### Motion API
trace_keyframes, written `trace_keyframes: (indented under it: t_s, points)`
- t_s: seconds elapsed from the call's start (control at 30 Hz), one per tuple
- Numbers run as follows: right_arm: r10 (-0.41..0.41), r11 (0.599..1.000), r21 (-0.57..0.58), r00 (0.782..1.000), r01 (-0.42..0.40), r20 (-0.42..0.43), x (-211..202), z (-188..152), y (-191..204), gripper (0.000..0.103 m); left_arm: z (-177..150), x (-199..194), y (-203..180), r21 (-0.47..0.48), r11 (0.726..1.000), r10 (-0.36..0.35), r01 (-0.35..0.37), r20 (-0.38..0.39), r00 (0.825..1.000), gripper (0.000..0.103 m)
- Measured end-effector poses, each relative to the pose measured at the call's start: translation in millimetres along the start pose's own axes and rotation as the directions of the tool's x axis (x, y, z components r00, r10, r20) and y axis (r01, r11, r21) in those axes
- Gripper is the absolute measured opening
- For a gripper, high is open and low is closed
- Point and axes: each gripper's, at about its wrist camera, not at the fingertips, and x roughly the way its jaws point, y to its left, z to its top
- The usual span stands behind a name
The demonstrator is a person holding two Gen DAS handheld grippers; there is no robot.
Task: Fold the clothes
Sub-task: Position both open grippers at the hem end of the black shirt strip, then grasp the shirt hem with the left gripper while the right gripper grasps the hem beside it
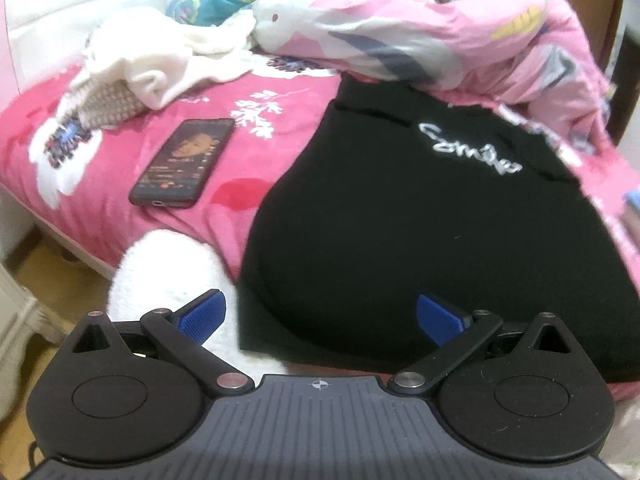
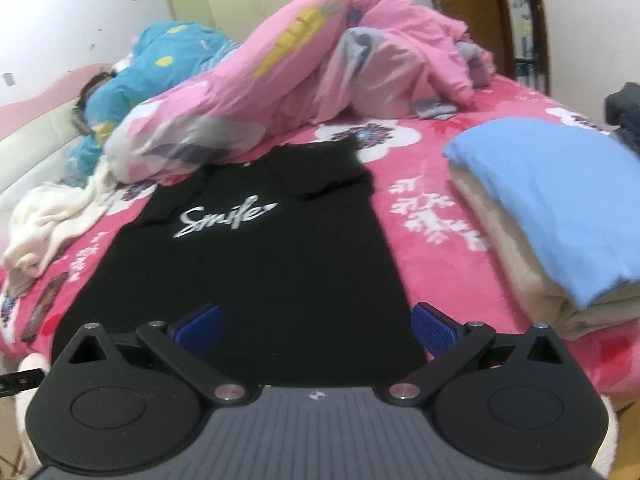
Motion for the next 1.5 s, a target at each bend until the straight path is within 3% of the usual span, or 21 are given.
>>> trace_keyframes:
  t_s: [0.23,0.33,0.57,0.8,1.07,1.2,1.27,1.5]
  points:
    - [-0.078,0.997,0.024,0.997,0.078,0.028,-0.4,-3.6,-18.1,0.103,1.3,14.3,6.7,0.005,0.999,0.034,-0.033,-0.063,0.997,0.103]
    - [-0.077,0.995,0.058,0.997,0.077,0.007,2.9,-5.3,-28.8,0.103,-0.8,25.5,14.5,0.026,0.999,0.029,-0.028,-0.05,0.998,0.103]
    - [-0.028,0.987,0.156,1.0,0.03,-0.015,5.2,-8.0,-47.7,0.103,-6.8,42.7,39.5,-0.014,0.998,-0.057,0.056,-0.081,0.995,0.103]
    - [-0.023,0.988,0.151,0.999,0.027,-0.027,7.7,-7.8,-41.8,0.103,-10.1,56.2,50.5,-0.009,0.994,-0.113,0.113,-0.088,0.99,0.1]
    - [-0.021,0.989,0.142,0.999,0.027,-0.045,13.3,-5.9,-33.4,0.103,-9.4,70.9,59.6,0.01,0.987,-0.157,0.159,-0.108,0.982,0.077]
    - [-0.024,0.99,0.136,0.998,0.031,-0.05,14.9,-5.5,-29.2,0.103,-8.9,75.4,60.9,0.032,0.983,-0.177,0.182,-0.132,0.975,0.07]
    - [-0.025,0.99,0.138,0.998,0.031,-0.049,15.0,-5.6,-28.0,0.103,-8.6,77.6,61.6,0.042,0.98,-0.186,0.194,-0.144,0.972,0.058]
    - [-0.016,0.989,0.145,0.998,0.024,-0.054,16.9,-6.4,-28.7,0.103,-8.0,83.4,62.6,0.069,0.974,-0.199,0.214,-0.179,0.963,0.05]
